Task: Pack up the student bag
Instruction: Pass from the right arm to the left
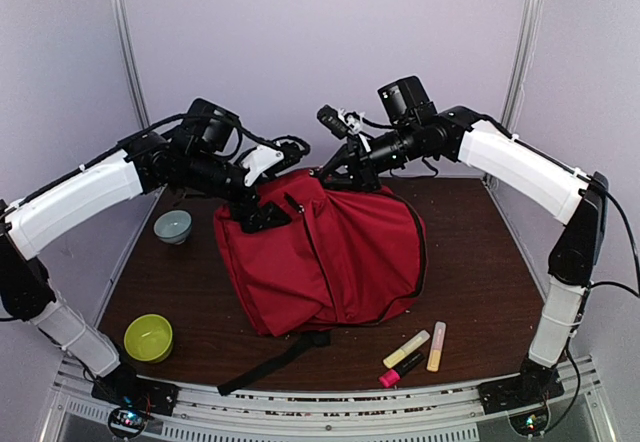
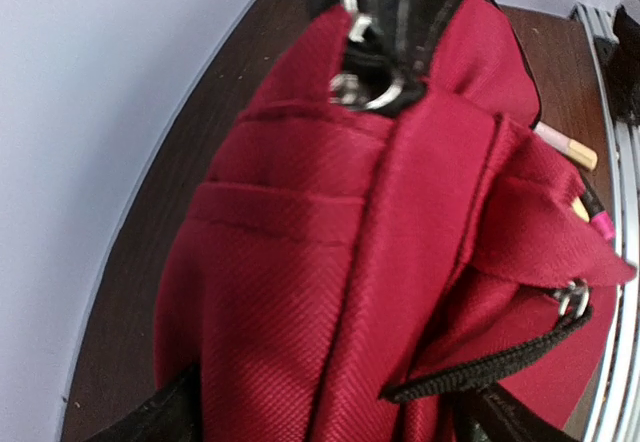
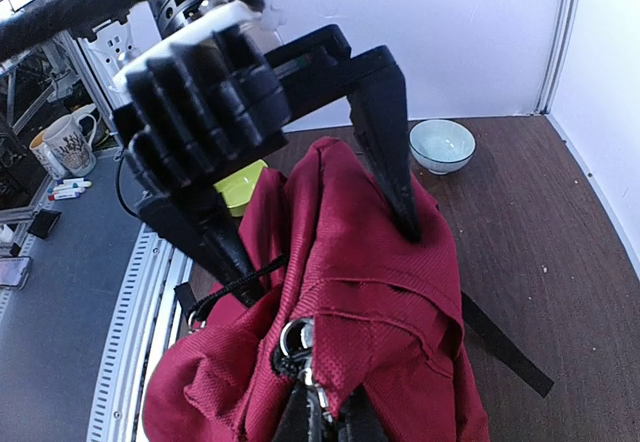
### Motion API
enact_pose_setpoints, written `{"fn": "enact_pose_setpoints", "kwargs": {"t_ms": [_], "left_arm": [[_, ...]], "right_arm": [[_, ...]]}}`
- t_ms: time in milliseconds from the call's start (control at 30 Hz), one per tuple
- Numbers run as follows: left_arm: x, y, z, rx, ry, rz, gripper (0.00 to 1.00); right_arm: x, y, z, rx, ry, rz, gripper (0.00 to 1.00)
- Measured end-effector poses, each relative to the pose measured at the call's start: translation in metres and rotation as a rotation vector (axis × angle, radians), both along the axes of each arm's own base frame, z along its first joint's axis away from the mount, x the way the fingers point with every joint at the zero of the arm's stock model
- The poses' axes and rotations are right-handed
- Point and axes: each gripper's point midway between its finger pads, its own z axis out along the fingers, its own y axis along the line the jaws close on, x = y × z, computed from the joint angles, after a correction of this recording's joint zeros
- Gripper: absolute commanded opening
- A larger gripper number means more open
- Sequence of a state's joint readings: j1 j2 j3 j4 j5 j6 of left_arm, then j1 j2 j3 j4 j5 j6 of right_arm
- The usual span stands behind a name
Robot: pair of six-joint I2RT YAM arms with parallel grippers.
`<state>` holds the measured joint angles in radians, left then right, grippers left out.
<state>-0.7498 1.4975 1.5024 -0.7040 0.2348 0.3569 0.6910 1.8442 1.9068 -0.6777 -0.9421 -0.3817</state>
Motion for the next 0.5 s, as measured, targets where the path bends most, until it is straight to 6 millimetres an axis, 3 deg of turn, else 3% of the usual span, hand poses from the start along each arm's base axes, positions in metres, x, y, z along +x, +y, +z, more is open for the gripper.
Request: {"fn": "enact_pose_setpoints", "kwargs": {"t_ms": [67, 133, 300, 433, 500], "left_arm": [[-0.001, -0.001, -0.001, -0.004, 0.021, -0.02, 0.39], [-0.007, -0.003, -0.001, -0.013, 0.045, -0.059, 0.02], [-0.023, -0.004, -0.003, -0.063, 0.082, -0.111, 0.0], [-0.026, 0.011, 0.011, -0.139, 0.066, -0.006, 0.0], [-0.026, 0.024, 0.015, -0.155, 0.077, 0.086, 0.0]], "right_arm": [[-0.001, 0.0, -0.001, -0.003, -0.004, 0.004, 0.0], [-0.001, 0.0, -0.001, -0.004, -0.005, 0.005, 0.0], [0.002, 0.002, 0.002, 0.007, 0.016, -0.019, 0.03], [0.013, 0.012, 0.013, 0.034, 0.06, -0.12, 0.35], [0.035, 0.009, 0.028, 0.068, 0.061, -0.229, 0.39]]}}
